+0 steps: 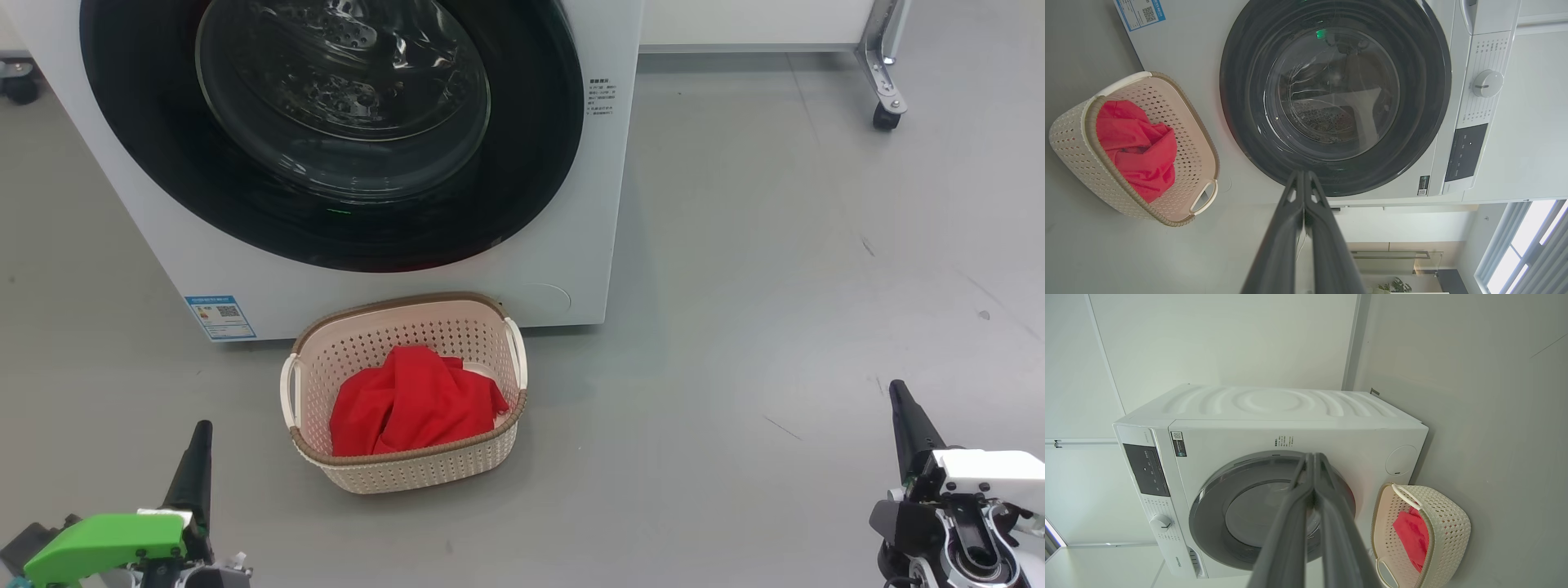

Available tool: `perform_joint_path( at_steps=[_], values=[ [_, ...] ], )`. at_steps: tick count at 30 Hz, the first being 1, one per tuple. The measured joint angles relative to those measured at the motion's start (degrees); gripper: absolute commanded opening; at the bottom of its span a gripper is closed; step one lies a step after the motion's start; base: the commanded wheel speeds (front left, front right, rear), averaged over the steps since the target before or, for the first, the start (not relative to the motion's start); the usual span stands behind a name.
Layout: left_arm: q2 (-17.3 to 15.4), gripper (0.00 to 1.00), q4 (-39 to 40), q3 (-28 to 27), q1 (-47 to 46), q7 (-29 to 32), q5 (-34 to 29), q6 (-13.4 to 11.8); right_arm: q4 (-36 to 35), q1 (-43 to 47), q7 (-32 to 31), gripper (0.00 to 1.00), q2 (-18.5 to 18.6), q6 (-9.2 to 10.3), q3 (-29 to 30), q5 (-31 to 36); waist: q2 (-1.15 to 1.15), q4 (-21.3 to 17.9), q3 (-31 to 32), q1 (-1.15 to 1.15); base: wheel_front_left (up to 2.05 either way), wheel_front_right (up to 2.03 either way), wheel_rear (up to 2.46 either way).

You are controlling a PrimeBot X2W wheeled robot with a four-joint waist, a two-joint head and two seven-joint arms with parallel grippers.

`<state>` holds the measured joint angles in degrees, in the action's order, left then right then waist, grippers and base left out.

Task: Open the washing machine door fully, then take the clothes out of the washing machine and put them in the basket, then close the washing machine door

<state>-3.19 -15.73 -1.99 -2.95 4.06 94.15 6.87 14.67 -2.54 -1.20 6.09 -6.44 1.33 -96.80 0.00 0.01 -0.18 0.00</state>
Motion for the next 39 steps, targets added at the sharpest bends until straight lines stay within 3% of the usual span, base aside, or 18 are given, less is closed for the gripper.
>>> perform_joint_path(
  at_steps=[39],
  values=[
    [0.00,0.00,-0.26,-0.09,-0.08,0.43,0.00,0.01,0.82,-0.51,-0.11,0.00,-0.01,-0.05,0.23,0.00,0.00,-0.01,0.03,0.00,0.00,0.00,0.00]
  ],
)
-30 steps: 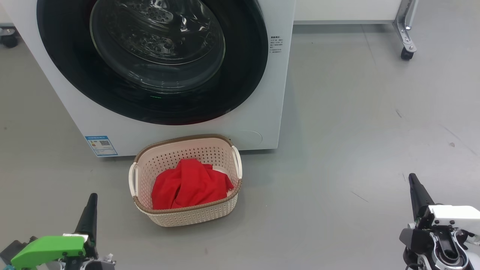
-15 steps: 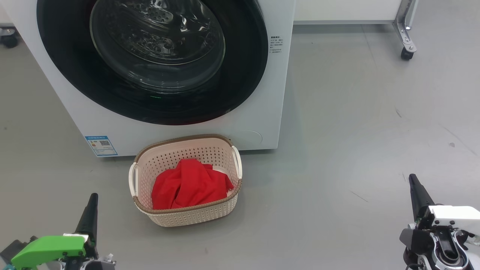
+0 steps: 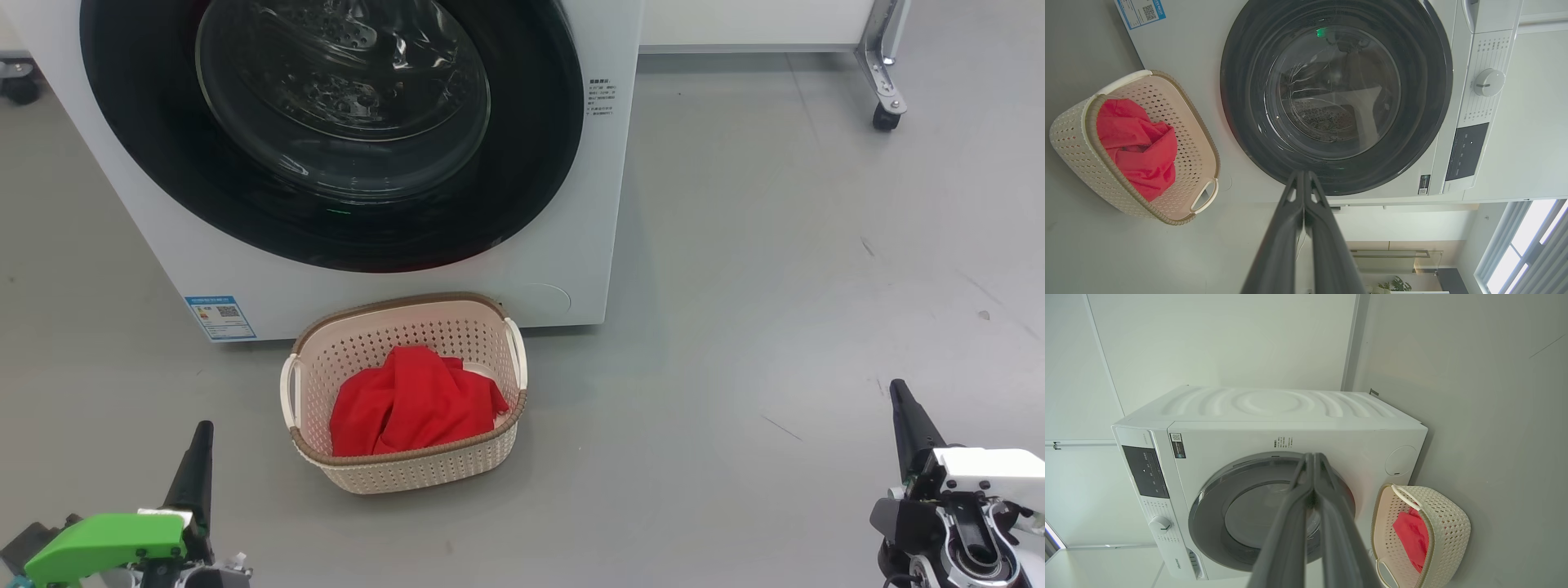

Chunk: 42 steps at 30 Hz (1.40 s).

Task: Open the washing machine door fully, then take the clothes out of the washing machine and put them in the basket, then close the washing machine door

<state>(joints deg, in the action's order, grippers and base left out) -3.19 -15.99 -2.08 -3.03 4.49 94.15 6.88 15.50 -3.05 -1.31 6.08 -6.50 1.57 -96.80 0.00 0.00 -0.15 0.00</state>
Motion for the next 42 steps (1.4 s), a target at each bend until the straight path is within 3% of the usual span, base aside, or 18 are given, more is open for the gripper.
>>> perform_joint_path(
  at_steps=[42],
  values=[
    [0.01,0.00,-0.04,-0.22,-0.04,0.00,0.00,0.00,0.34,-0.05,-0.42,0.00,-0.08,-0.16,0.25,0.00,0.00,0.00,0.01,0.00,0.00,0.00,0.00]
  ],
)
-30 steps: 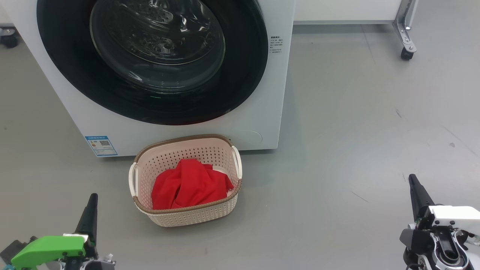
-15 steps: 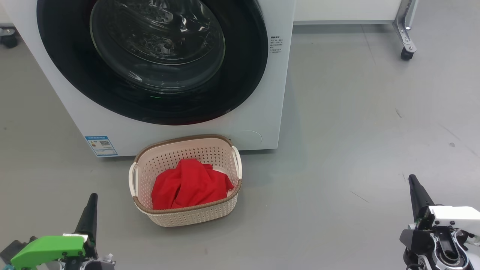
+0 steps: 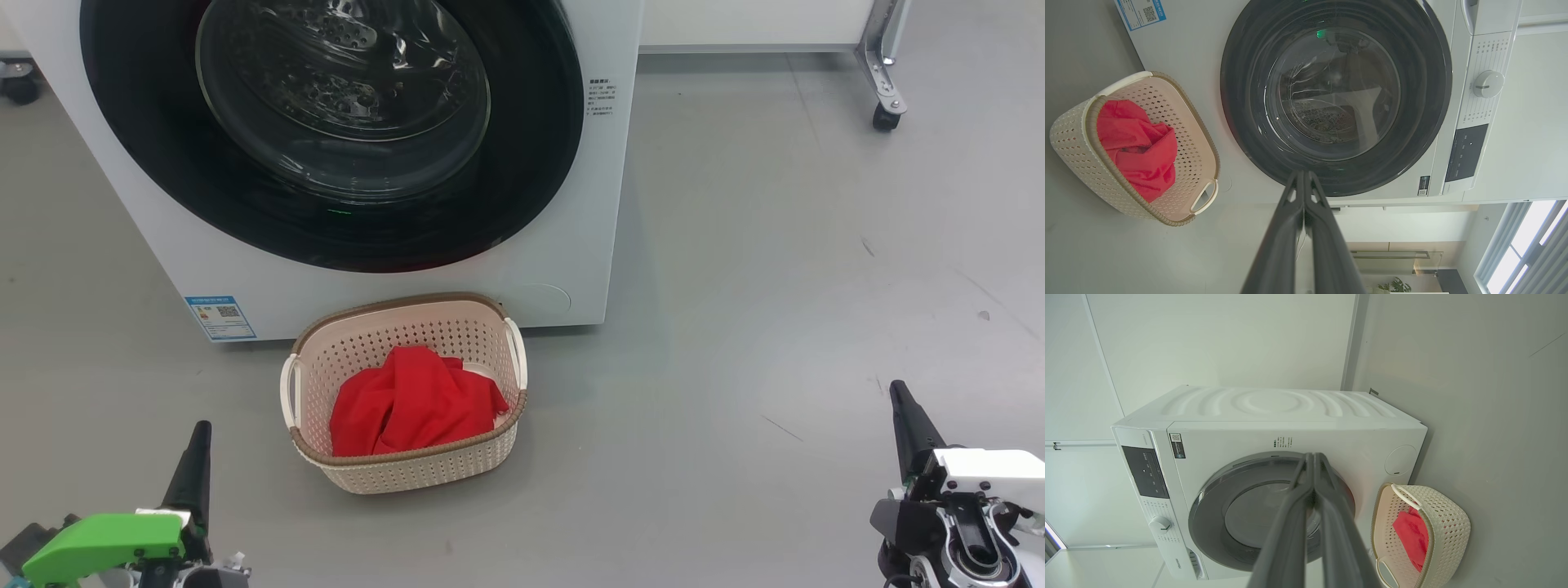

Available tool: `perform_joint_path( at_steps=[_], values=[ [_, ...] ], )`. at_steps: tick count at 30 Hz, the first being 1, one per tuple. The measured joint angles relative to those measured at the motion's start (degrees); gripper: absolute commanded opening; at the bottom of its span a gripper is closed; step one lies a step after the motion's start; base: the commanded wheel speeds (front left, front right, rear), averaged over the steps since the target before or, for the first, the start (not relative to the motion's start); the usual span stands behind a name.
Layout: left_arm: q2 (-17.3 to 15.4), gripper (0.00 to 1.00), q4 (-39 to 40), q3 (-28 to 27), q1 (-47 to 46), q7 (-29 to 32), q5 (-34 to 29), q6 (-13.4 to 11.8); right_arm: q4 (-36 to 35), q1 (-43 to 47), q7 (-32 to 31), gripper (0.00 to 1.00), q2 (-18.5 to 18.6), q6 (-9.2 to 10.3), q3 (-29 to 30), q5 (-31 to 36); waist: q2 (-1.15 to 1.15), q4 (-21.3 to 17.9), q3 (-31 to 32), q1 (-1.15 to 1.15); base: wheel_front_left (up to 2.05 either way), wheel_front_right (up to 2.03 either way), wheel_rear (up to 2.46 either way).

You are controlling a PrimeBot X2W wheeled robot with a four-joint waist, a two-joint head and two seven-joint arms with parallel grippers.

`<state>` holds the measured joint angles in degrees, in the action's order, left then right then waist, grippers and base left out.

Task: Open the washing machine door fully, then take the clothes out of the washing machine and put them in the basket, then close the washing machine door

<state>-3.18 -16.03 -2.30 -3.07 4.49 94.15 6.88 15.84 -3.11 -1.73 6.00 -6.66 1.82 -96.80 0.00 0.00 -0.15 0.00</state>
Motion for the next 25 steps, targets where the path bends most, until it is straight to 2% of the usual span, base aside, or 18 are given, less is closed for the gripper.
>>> perform_joint_path(
  at_steps=[25],
  values=[
    [0.01,0.00,0.10,-0.11,-0.01,0.02,0.00,0.00,0.03,-0.02,-0.07,0.00,-0.12,-0.31,0.21,0.01,0.00,0.00,-0.01,0.00,0.00,0.00,0.00]
  ],
)
